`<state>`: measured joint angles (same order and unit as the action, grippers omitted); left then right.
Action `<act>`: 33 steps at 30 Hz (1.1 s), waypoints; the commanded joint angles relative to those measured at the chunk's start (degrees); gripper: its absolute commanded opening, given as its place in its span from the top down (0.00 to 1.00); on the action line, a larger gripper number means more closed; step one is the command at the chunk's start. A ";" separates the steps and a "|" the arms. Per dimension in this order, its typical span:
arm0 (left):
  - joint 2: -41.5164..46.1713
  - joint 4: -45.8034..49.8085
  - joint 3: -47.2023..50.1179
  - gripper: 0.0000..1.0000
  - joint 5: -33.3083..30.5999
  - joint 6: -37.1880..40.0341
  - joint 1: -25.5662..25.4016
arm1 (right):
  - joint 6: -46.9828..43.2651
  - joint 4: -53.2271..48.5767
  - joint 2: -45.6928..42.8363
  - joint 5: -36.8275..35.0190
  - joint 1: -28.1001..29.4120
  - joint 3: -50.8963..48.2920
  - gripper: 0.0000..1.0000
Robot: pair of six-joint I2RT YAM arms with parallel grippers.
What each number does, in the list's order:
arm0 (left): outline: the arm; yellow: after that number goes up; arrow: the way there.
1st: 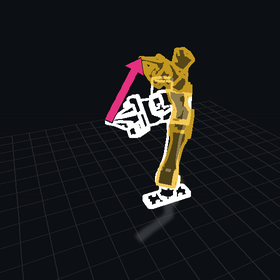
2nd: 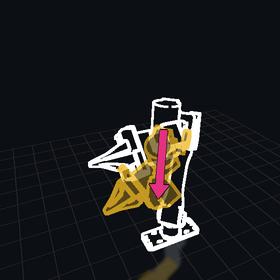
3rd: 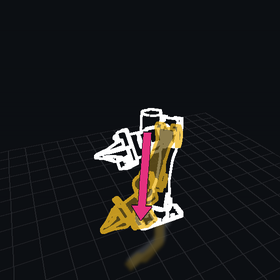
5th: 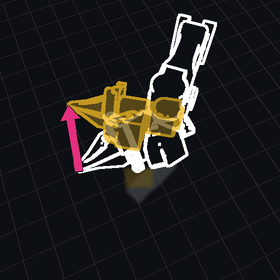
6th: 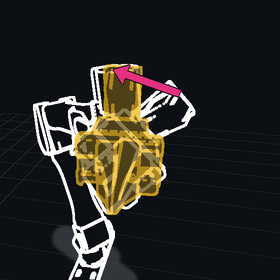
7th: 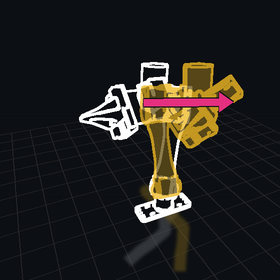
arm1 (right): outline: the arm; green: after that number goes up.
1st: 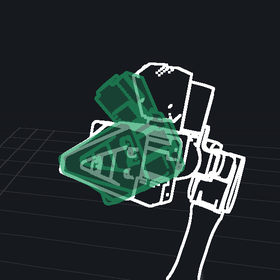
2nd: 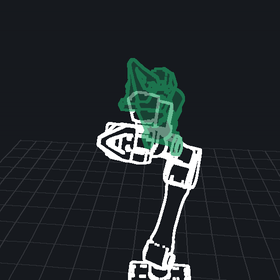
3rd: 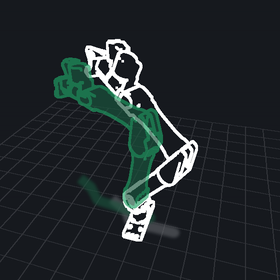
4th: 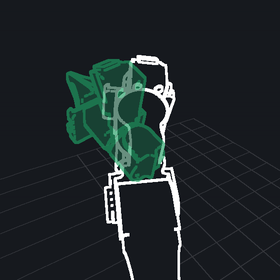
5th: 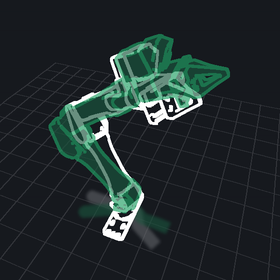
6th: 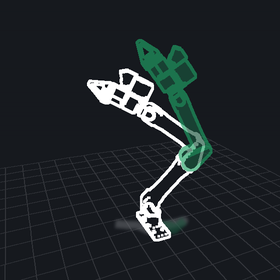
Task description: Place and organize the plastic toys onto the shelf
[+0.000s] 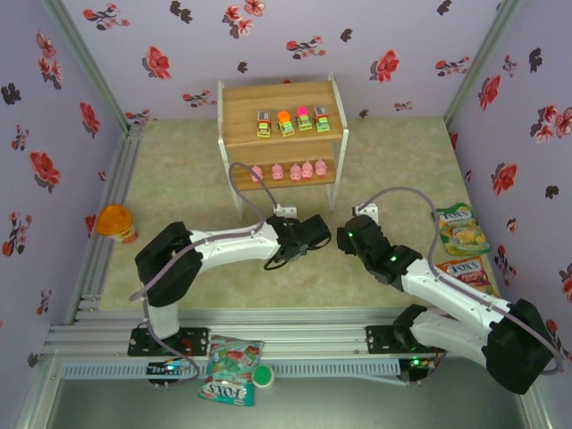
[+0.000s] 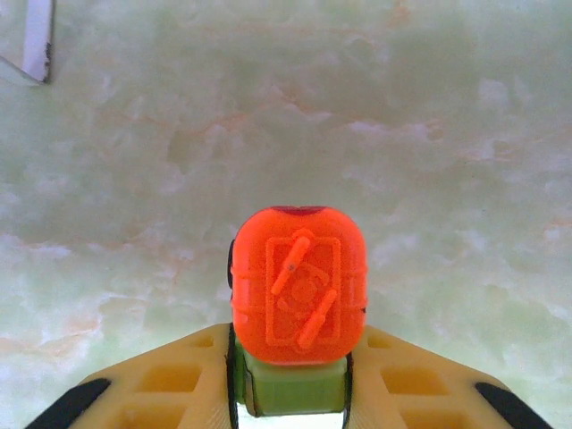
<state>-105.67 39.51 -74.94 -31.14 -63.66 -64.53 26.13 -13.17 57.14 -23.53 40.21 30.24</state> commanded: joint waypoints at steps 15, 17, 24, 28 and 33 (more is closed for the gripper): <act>10.54 10.60 -6.03 0.70 -5.47 5.26 -1.30 | 0.51 1.56 1.28 1.93 -0.35 -0.47 0.39; 11.23 12.00 -7.30 0.70 -5.47 6.35 -1.12 | 0.35 1.36 1.99 2.48 -0.35 -0.09 0.39; 14.39 15.43 -10.74 0.70 -5.42 10.29 0.57 | 0.37 1.53 1.84 2.63 -0.31 -0.21 0.39; 14.55 18.63 -14.81 0.70 -5.07 13.90 2.66 | 0.49 1.57 2.12 2.87 -0.30 -0.18 0.39; 15.51 20.83 -18.72 0.70 -3.72 17.28 5.47 | 0.49 1.48 2.57 3.23 -0.29 0.13 0.39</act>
<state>-92.25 56.49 -91.11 -34.44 -50.26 -60.29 26.13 -13.10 59.29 -20.75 40.21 30.24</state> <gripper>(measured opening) 0.307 0.612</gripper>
